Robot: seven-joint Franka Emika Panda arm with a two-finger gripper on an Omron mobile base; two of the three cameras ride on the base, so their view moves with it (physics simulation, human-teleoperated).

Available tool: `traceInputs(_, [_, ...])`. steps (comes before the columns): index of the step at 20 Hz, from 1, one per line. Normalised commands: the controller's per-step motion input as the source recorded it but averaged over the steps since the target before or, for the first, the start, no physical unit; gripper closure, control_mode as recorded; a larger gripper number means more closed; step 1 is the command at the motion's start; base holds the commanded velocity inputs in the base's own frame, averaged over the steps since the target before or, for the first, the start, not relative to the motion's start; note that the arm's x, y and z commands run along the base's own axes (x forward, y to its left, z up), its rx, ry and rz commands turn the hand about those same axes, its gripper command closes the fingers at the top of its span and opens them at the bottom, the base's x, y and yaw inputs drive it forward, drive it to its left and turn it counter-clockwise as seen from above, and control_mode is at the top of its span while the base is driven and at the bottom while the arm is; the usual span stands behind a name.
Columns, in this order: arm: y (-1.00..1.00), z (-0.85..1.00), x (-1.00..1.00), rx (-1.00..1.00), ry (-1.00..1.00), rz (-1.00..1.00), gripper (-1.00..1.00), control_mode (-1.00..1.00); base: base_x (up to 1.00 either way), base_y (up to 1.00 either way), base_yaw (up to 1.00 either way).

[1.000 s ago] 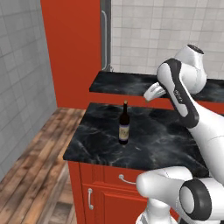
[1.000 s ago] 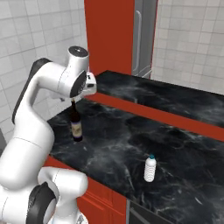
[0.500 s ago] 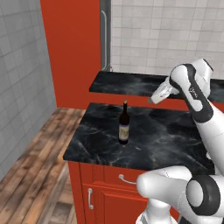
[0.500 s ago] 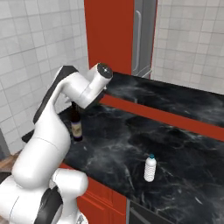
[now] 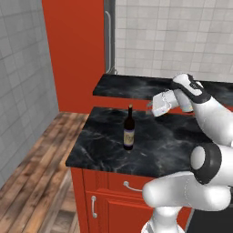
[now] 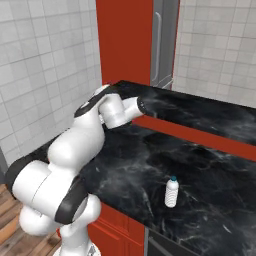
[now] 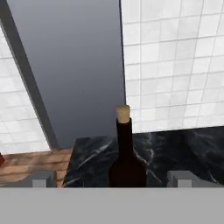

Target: Place the drinks on the dining counter in a tight cluster.

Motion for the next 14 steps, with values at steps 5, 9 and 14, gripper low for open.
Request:
traceInputs(5, [-0.02,-0.24,0.84,0.19,-0.23,0.23,-1.0,-1.0,0.0,0.0,0.0])
traceInputs(9, [-0.26,-0.06,0.49,0.08,-0.13,0.31,-1.0,-1.0,0.0,0.0,0.0])
traceInputs(14, [0.04,-0.03,0.01,0.0,-0.02,0.14,-1.0,-1.0,0.0,0.0,0.0])
